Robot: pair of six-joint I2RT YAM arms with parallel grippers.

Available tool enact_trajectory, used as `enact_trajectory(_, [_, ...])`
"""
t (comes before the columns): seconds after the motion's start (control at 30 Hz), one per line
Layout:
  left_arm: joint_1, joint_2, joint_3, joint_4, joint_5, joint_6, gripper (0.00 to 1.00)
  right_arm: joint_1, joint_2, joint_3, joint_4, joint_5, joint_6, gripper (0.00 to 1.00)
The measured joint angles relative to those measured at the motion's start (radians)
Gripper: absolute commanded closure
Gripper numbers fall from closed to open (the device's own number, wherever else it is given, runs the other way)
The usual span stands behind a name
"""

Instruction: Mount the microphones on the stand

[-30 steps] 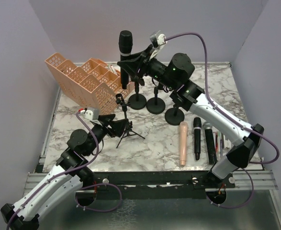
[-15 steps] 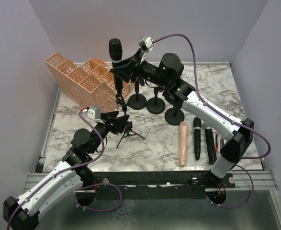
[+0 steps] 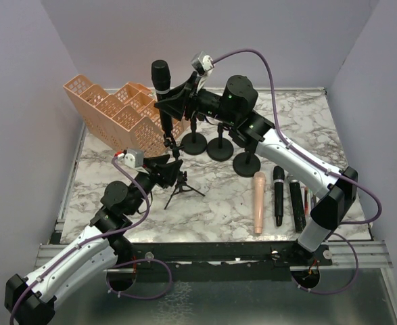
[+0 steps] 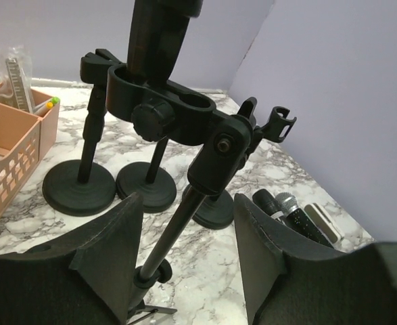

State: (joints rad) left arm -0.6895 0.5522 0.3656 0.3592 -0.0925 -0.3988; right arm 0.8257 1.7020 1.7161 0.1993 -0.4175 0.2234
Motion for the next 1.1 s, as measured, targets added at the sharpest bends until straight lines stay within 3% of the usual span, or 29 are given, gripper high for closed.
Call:
enact_trajectory(0.53, [0.000, 0.036, 0.000, 0.043, 0.044, 0.003, 0.52, 0.000, 0.005, -0.016, -0.061, -0.090, -0.075, 1.00])
enact_trajectory(1.1, [0.000, 0.047, -0.002, 0.052, 0.047, 0.003, 0.56, 0.000, -0.025, -0.097, 0.001, -0.090, -0.095, 1.00])
